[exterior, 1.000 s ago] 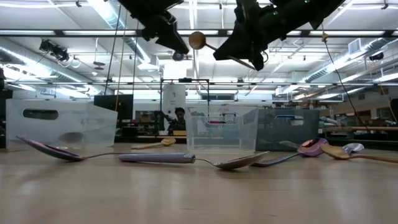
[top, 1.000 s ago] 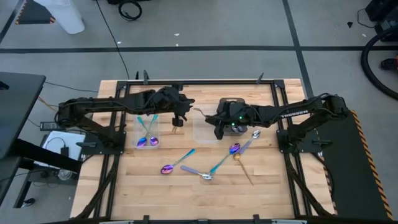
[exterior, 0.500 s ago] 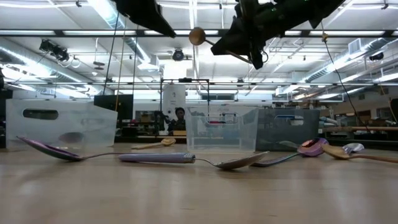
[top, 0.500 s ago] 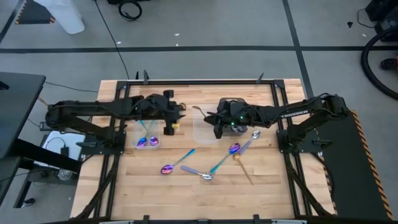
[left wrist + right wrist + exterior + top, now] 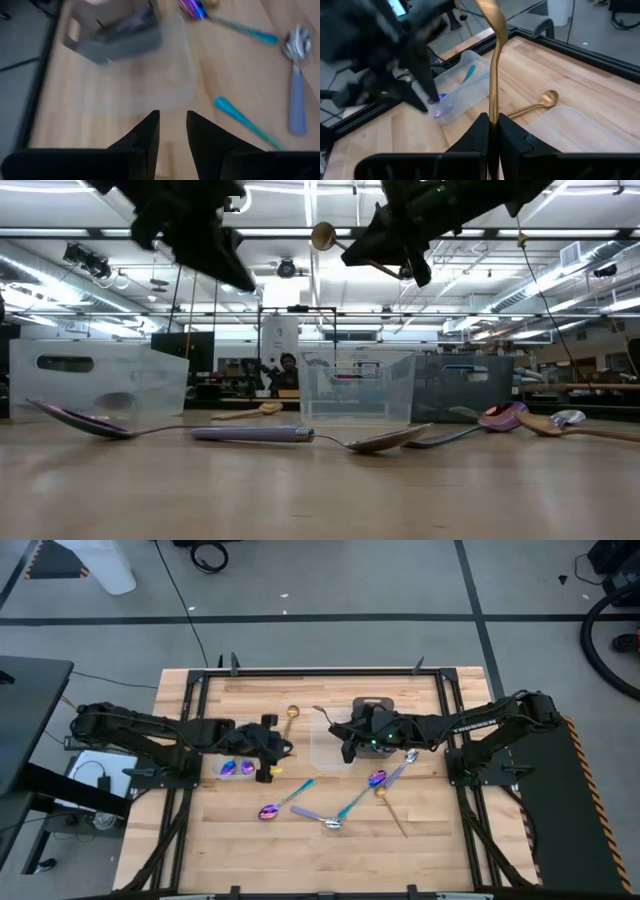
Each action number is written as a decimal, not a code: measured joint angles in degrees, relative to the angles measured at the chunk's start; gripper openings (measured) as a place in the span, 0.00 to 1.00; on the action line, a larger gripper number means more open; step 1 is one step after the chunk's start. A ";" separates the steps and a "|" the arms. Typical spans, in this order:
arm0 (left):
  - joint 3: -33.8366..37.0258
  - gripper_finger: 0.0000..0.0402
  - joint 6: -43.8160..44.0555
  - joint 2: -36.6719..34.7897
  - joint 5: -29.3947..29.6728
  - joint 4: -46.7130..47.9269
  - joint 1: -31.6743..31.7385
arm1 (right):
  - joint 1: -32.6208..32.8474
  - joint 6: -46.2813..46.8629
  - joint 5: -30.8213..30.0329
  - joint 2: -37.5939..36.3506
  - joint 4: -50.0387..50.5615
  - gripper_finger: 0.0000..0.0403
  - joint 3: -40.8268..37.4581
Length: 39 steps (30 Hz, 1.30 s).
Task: Sort silverware by color (type)
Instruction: Put the gold spoon into the right transparent bin
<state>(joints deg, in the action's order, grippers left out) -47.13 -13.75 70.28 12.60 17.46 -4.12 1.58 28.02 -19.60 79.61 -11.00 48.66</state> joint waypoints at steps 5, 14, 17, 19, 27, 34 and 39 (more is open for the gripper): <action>6.12 0.26 3.26 -0.70 0.05 -4.22 -2.24 | 0.55 2.00 -0.34 3.19 -2.54 0.07 0.06; 12.75 0.26 7.54 -4.78 1.35 -11.59 -6.00 | -0.43 6.78 0.30 12.41 -6.62 0.07 0.33; 13.09 0.26 8.04 -6.10 3.10 -12.00 -7.80 | -1.51 8.90 -0.18 14.60 -5.87 0.07 0.64; 13.08 0.26 8.17 -6.39 4.15 -12.14 -8.90 | -2.31 10.00 -0.14 15.42 -4.54 0.07 0.76; 13.07 0.26 10.23 -6.62 5.01 -12.96 -10.97 | -4.92 14.11 1.03 18.82 -3.21 0.07 0.79; 13.07 0.26 12.06 -6.60 5.01 -11.85 -10.95 | -6.22 15.98 2.25 18.71 -0.82 0.08 0.76; 13.07 0.26 12.08 -6.58 4.98 -11.35 -10.88 | -7.14 17.52 3.83 18.73 2.14 0.09 0.76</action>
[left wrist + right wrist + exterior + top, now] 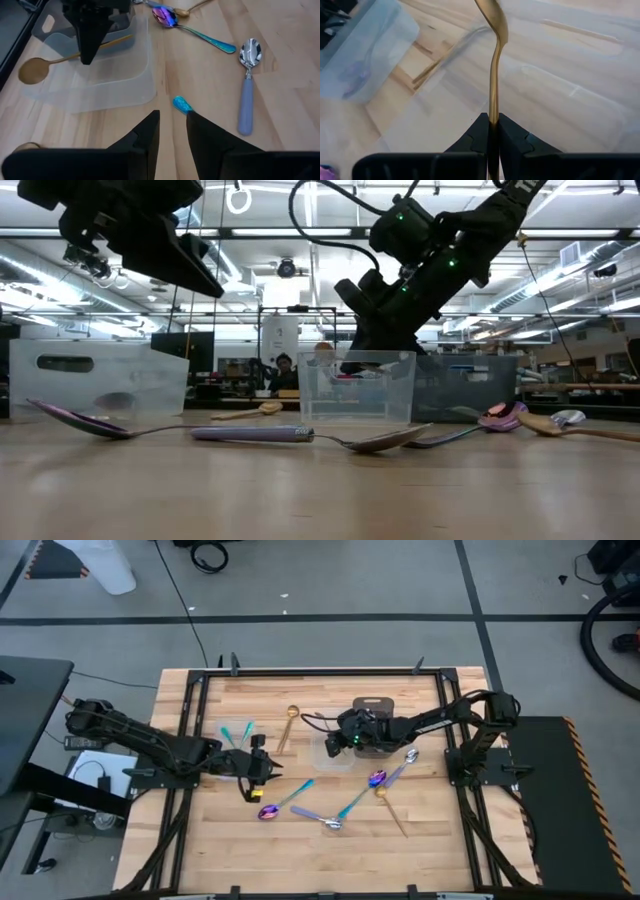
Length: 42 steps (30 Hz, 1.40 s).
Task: Sort silverware by color (type)
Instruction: Put the gold spoon into the right transparent bin
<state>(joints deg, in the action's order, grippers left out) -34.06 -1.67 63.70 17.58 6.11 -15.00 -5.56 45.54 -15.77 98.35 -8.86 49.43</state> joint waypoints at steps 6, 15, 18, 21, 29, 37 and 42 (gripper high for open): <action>0.00 0.26 0.02 0.00 0.00 0.26 0.02 | -0.20 -0.13 0.27 0.00 -0.49 0.11 0.00; 0.00 0.26 0.04 0.00 0.00 0.21 0.02 | -0.22 -1.93 1.18 -0.39 -0.57 0.29 0.00; 0.00 0.26 0.04 0.00 -0.01 0.20 0.02 | -0.07 -3.58 0.61 -2.12 -0.89 0.34 0.09; 0.00 0.26 0.06 0.00 -0.01 0.20 0.04 | 0.98 -5.87 -1.52 -3.93 -0.37 0.35 0.86; 0.00 0.26 0.96 0.00 -0.02 0.22 0.04 | 5.70 -16.65 1.62 -6.27 -0.33 0.33 4.76; 0.00 0.26 1.11 0.00 -0.02 1.28 0.04 | 10.21 -13.19 8.31 -6.32 10.06 0.31 9.47; 0.00 0.26 1.14 0.01 0.70 2.31 0.04 | 13.04 -7.33 8.28 -6.31 24.26 0.31 12.18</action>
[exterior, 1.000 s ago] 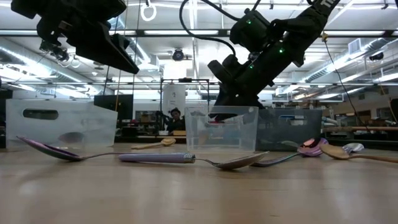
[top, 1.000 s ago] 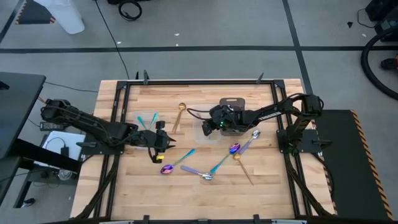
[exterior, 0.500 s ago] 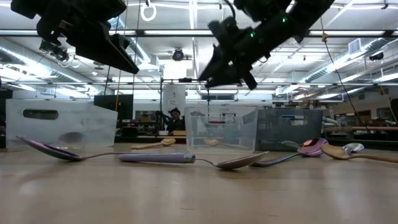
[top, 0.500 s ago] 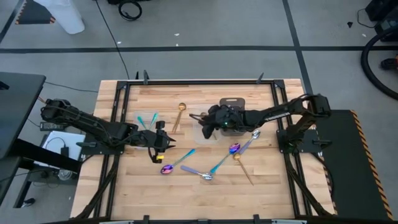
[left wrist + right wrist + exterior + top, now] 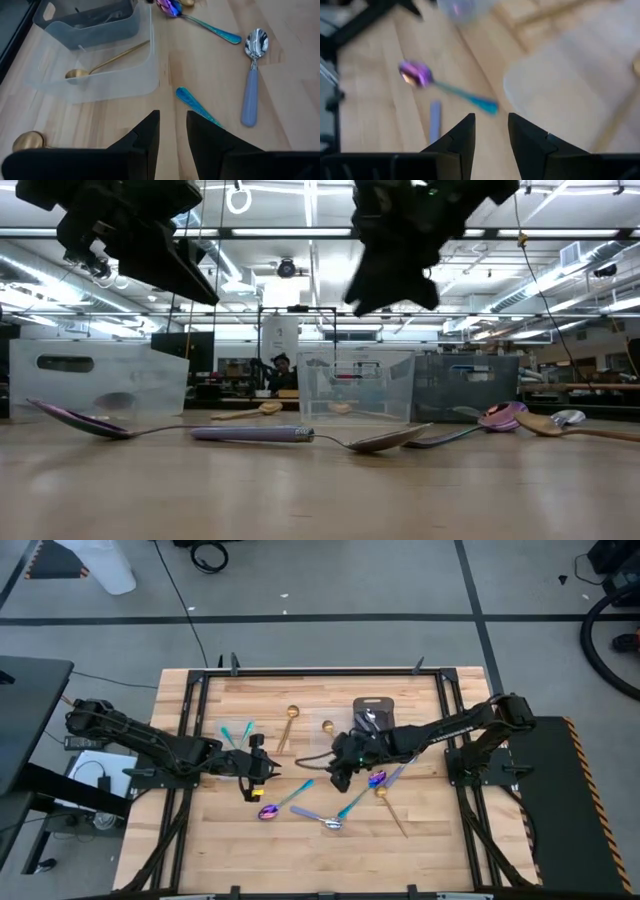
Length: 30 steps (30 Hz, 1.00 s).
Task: Sort silverware by color (type)
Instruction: Put the gold spoon into the right transparent bin
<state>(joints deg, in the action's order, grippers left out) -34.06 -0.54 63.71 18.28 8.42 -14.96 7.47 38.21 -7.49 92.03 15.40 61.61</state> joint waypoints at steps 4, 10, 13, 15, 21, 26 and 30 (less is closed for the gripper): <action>0.00 0.26 0.09 0.01 0.04 0.03 0.00 | 2.30 6.36 0.82 0.02 10.22 0.31 1.76; 0.00 0.26 0.02 0.01 0.15 -0.03 0.04 | 4.98 18.25 3.11 0.62 25.23 0.31 1.83; 0.00 0.26 0.00 0.00 0.15 -0.02 0.04 | 6.63 23.76 2.91 0.84 29.61 0.31 1.59; 0.00 0.26 -0.04 0.01 0.15 0.00 0.04 | 7.99 27.25 3.03 1.03 31.52 0.31 1.58; 0.00 0.26 -0.06 0.01 0.15 0.03 0.04 | 11.87 37.35 4.14 2.52 34.42 0.31 1.50; 0.00 0.26 -0.10 0.01 0.17 0.07 0.04 | 14.70 42.47 4.62 5.03 37.34 0.31 1.48; 0.00 0.26 -0.12 0.01 0.17 -0.08 0.04 | 16.38 43.78 4.64 7.39 37.70 0.31 1.50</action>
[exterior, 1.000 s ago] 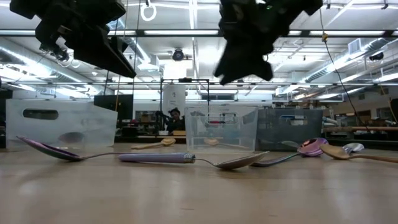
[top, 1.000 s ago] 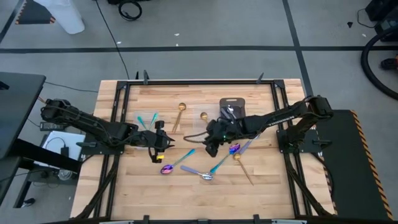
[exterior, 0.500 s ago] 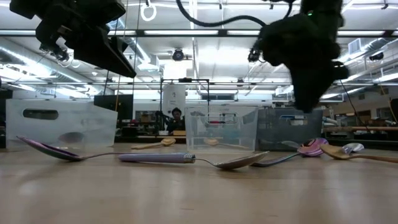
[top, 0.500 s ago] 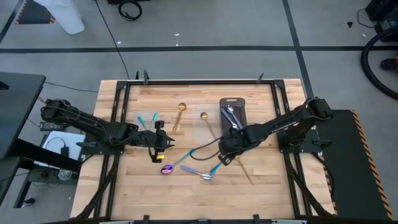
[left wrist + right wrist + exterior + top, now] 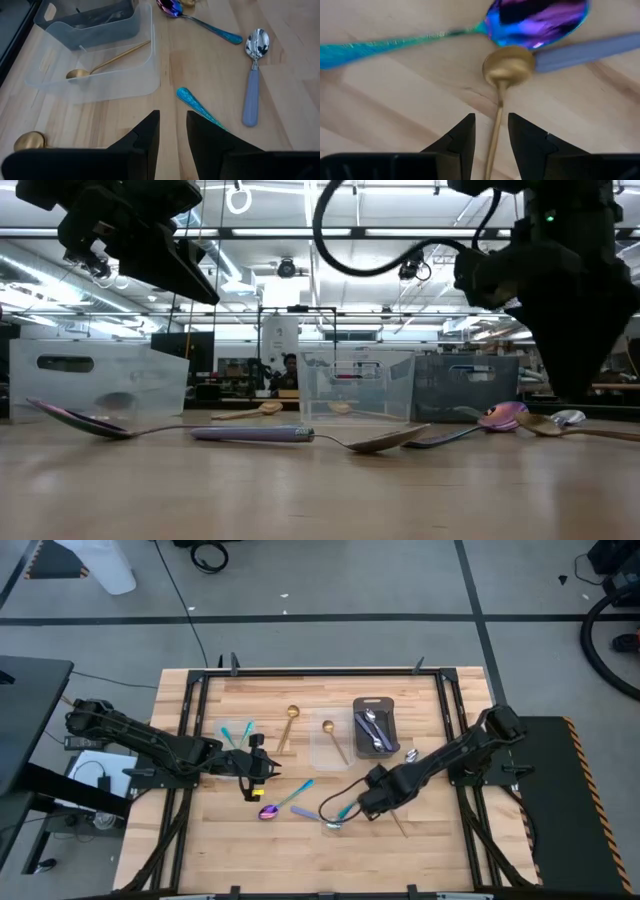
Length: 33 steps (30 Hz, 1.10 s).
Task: Sort silverware by color (type)
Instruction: Put the gold spoon into the right transparent bin
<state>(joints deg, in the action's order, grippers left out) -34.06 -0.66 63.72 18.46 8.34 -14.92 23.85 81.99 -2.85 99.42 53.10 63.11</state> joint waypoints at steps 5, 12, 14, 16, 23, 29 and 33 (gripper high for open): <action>0.00 0.26 -0.03 0.00 0.01 -0.12 0.01 | 1.70 0.97 0.25 2.85 0.40 0.31 0.00; 0.00 0.26 -0.11 0.00 0.00 -0.05 0.11 | 2.87 0.99 3.62 5.09 -1.04 0.29 -0.67; 0.00 0.26 -0.58 0.00 0.00 0.02 0.11 | 2.87 0.95 4.52 5.32 -2.32 0.27 -1.63; 0.00 0.26 -0.73 0.00 0.00 0.02 0.11 | 2.80 0.57 5.15 5.18 -4.83 0.24 -2.83; 0.00 0.26 -0.64 0.00 0.00 0.54 0.11 | 2.67 0.50 5.86 4.45 -7.96 0.04 -4.85; 0.00 0.26 -0.51 0.00 -0.02 0.52 0.11 | 2.10 0.84 4.83 1.38 -8.94 0.05 -5.29; 0.00 0.26 0.08 0.00 -0.02 0.52 0.11 | 1.53 -1.83 -1.17 -3.16 -13.11 0.04 -5.25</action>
<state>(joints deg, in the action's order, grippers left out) -34.06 -0.58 63.72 18.44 8.86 -14.81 25.38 80.16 -4.02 96.26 39.99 57.87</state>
